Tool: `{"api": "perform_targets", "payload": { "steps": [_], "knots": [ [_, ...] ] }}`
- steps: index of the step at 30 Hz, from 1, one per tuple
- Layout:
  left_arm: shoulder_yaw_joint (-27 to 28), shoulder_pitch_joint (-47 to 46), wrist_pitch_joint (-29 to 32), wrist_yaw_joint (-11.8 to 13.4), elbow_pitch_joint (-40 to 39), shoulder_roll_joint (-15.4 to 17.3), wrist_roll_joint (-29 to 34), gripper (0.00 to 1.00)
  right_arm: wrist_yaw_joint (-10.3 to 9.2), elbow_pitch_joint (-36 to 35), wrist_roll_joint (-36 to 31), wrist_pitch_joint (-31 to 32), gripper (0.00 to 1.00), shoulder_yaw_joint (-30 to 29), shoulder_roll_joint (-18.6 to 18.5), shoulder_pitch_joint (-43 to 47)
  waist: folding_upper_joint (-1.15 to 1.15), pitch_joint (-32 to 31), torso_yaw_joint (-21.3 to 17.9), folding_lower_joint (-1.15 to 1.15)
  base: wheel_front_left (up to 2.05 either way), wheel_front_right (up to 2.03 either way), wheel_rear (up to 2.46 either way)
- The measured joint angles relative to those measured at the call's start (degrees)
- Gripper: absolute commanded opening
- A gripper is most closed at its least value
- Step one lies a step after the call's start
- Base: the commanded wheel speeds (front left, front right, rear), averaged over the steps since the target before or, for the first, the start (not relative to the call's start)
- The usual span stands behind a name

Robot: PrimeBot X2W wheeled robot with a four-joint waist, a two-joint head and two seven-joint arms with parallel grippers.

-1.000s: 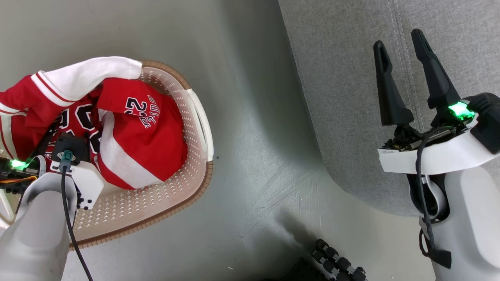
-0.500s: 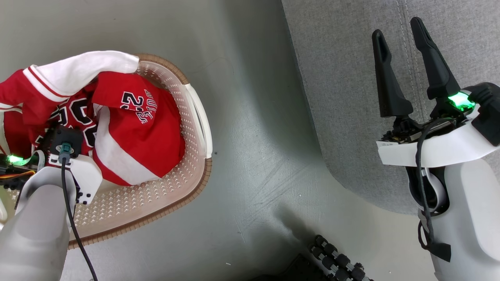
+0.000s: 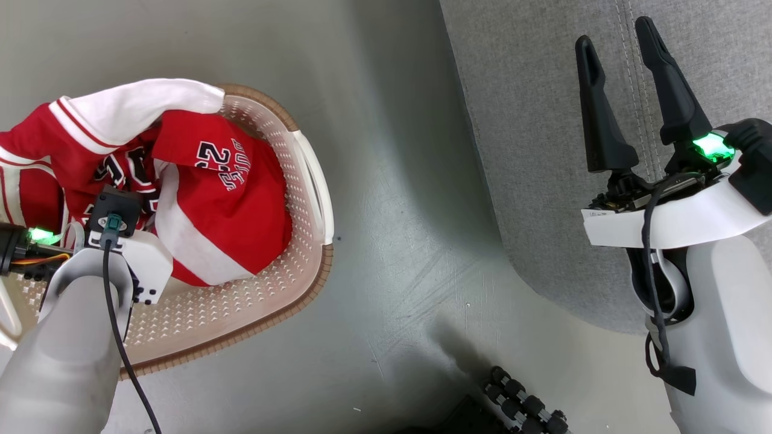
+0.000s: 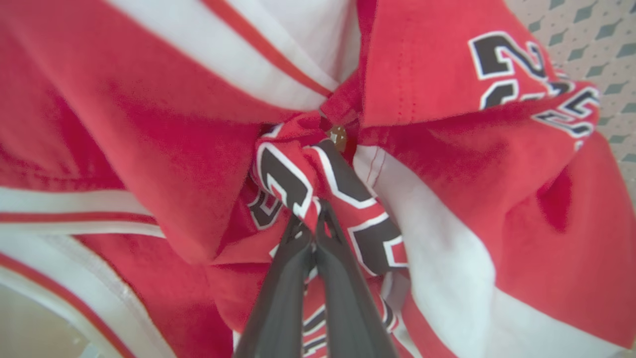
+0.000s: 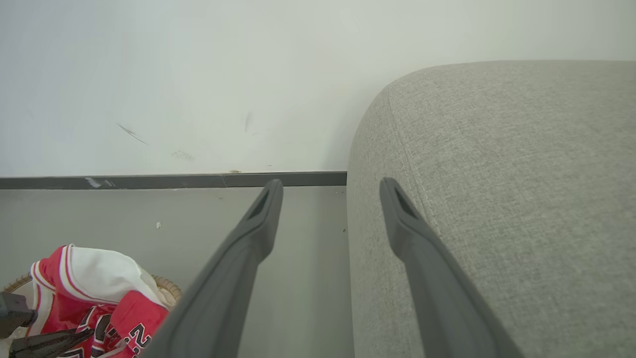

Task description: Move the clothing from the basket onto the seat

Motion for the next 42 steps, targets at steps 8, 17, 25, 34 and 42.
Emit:
{"api": "perform_targets", "payload": {
  "steps": [8, 17, 25, 34, 42],
  "knots": [
    [0.5, 0.4, -1.9, -1.5, -2.9, -1.4, -1.5, 0.00, 0.00, 1.0, -0.1, 0.0, 1.00, -0.1, 0.0, 0.0, 0.00, -1.3, 1.1, 0.00, 0.00, 0.00, 0.00],
    [0.2, 4.9, -2.4, -2.5, -9.2, -3.3, -2.9, 0.00, 0.00, 2.6, -2.1, 0.0, 1.00, -1.9, 0.0, -0.1, 0.00, -3.7, 2.9, 0.00, 0.00, 0.00, 0.00],
    [0.5, 7.6, -2.4, -2.5, -21.6, -4.8, -3.9, 0.00, 0.00, 4.1, -3.7, 0.0, 1.00, -3.6, -0.1, 0.0, 0.00, -6.5, 4.9, 0.00, 0.00, 0.00, 0.00],
    [0.5, 12.3, -2.4, -2.5, -34.1, -5.9, -4.4, 0.00, 0.00, 5.9, -5.8, 0.0, 1.00, -4.7, -0.1, 0.6, 0.00, -11.0, 7.8, 0.00, 0.00, 0.00, 0.00],
    [0.4, 14.8, -2.4, -2.5, -39.7, -6.4, -5.4, 0.00, 0.00, 7.1, -6.8, 0.0, 1.00, -5.4, -0.1, 2.5, 0.00, -15.1, 9.9, 0.00, 0.00, 0.00, 0.00]
  ]
}}
